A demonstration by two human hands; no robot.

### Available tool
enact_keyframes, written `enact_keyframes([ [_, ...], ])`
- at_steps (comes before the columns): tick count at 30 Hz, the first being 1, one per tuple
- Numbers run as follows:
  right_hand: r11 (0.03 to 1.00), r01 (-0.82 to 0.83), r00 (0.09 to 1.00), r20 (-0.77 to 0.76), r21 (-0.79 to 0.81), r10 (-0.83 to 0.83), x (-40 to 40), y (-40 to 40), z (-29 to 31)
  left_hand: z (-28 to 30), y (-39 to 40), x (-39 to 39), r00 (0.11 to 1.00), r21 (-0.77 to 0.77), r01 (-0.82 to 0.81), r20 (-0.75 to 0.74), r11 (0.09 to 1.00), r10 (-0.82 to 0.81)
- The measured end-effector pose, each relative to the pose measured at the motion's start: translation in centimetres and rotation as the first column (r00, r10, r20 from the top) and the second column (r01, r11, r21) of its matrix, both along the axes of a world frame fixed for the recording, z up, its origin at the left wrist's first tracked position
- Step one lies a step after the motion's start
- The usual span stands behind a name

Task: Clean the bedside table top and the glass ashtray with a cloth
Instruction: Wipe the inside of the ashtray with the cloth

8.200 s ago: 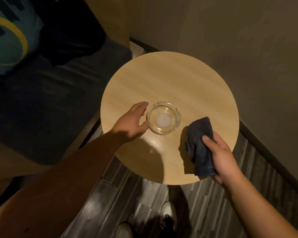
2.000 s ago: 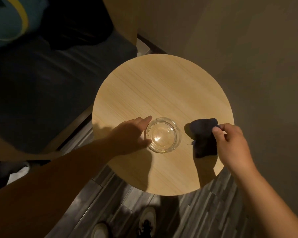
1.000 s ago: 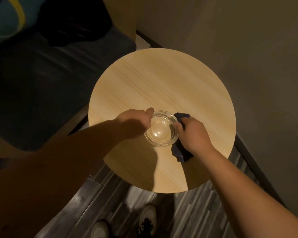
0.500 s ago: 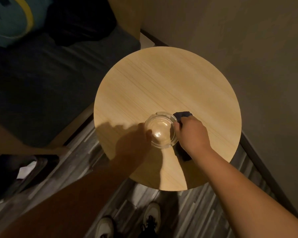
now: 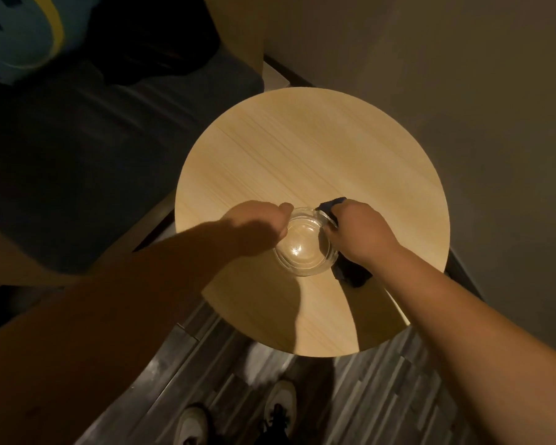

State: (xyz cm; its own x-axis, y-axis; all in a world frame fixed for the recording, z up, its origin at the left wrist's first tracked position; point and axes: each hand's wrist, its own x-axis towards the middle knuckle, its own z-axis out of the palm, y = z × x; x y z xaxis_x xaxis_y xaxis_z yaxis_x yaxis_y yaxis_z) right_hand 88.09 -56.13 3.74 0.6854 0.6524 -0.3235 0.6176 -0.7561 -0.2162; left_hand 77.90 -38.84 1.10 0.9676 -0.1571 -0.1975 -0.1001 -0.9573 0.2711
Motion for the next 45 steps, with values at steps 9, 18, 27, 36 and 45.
enact_keyframes([
  [9,0.977,0.186,0.98,0.052,0.101,-0.192,-1.8,-0.3,-1.5,0.2,-3.3,-3.0,0.888,-0.027,-0.443,0.121,0.896,0.443],
  [18,0.986,0.151,0.989,-0.011,0.068,-0.15,-0.5,-0.2,-0.8,-1.0,-4.5,-3.5,0.805,-0.181,-0.583,0.006,0.792,0.593],
  [27,0.992,-0.12,0.982,-0.14,0.034,0.124,1.7,0.9,0.2,-0.9,0.2,0.0,0.997,-0.098,-0.059,0.048,0.993,0.063],
  [36,0.986,0.074,0.995,-0.077,0.152,-0.063,-0.7,-0.5,-1.3,-0.8,-4.7,-4.6,0.782,-0.282,-0.585,0.052,0.76,0.621],
  [45,0.99,0.057,0.983,-0.179,0.132,-0.033,0.5,0.0,-0.7,-1.0,-3.7,-3.2,0.838,-0.141,-0.545,-0.055,0.826,0.543],
])
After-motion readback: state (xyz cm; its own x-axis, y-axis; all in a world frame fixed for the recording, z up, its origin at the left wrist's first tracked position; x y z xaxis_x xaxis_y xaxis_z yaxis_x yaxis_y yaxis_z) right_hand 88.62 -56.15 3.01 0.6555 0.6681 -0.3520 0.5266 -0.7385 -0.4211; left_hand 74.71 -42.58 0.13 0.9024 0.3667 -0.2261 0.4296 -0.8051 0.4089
